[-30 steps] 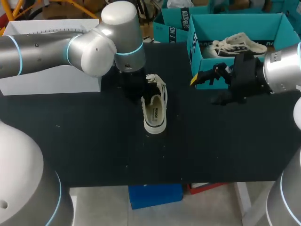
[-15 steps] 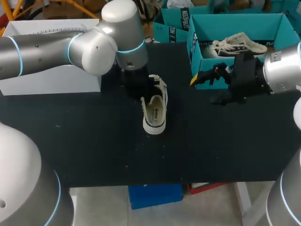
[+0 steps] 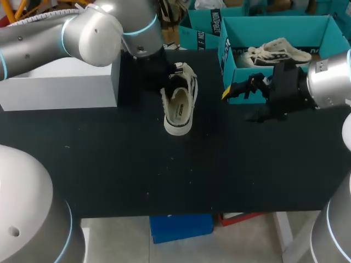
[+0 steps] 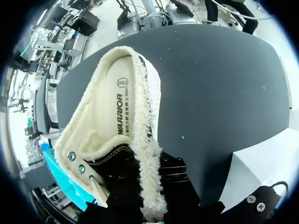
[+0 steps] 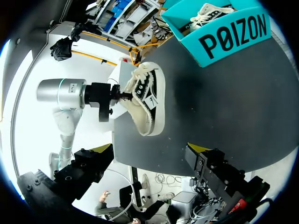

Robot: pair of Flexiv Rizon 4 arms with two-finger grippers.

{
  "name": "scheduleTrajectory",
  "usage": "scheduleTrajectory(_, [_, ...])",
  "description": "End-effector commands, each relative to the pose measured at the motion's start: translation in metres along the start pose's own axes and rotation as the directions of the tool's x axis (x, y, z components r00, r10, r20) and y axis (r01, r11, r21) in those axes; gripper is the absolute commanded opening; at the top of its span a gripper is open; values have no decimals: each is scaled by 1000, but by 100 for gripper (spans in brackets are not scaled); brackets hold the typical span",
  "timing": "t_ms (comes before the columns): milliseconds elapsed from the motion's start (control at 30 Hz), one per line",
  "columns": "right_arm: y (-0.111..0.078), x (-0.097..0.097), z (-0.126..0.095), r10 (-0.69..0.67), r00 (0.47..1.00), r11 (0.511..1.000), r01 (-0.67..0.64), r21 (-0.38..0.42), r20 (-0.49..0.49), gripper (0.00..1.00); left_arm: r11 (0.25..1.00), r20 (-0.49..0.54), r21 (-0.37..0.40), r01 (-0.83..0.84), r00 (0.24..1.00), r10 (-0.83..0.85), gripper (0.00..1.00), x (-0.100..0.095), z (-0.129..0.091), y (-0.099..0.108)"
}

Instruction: Take the shoe out of the shoebox, open the shoe tongue, remove and reinsert the insole, then place the shoe into the shoebox

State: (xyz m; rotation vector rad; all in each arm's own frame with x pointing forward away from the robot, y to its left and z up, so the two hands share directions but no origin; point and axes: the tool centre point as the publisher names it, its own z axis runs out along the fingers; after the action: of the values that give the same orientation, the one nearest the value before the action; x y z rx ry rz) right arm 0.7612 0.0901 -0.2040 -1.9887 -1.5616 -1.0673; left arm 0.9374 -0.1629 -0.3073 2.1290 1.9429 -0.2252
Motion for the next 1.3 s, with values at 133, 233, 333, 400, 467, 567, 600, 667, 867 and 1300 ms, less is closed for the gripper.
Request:
scheduleTrajectory(133, [0, 0, 1, 0, 1000, 1000, 0, -1, 0, 100, 1000, -4, -13, 14, 1000, -14, 0, -4, -86, -14])
scheduleTrajectory(233, [0, 0, 1, 0, 1000, 1000, 0, -1, 0, 100, 1000, -4, -13, 14, 1000, -14, 0, -4, -86, -14])
scheduleTrajectory(333, [0, 0, 1, 0, 1000, 1000, 0, -1, 0, 100, 1000, -4, -13, 14, 1000, -14, 0, -4, -86, -14])
scheduleTrajectory(400, [0, 0, 1, 0, 1000, 1000, 0, -1, 0, 100, 1000, -4, -13, 14, 1000, -14, 0, -4, -86, -14])
scheduleTrajectory(467, [0, 0, 1, 0, 1000, 1000, 0, -1, 0, 100, 1000, -4, -13, 14, 1000, -14, 0, -4, -86, -14])
scheduleTrajectory(567, [0, 0, 1, 0, 1000, 1000, 0, -1, 0, 100, 1000, -4, -13, 14, 1000, -14, 0, -4, -86, -14])
scheduleTrajectory(600, [0, 0, 1, 0, 1000, 1000, 0, -1, 0, 100, 1000, -4, -13, 14, 1000, -14, 0, -4, -86, -14])
scheduleTrajectory(667, [0, 0, 1, 0, 1000, 1000, 0, -1, 0, 100, 1000, -4, -13, 14, 1000, -14, 0, -4, -86, -14])
scheduleTrajectory(867, [0, 0, 1, 0, 1000, 1000, 0, -1, 0, 100, 954, -66, -5, 299, 952, -299, 0, -11, -85, 11])
scheduleTrajectory(1300, [0, 0, 1, 0, 1000, 1000, 0, -1, 0, 100, 353, 61, -166, 921, 367, -928, 0, 45, -123, 107])
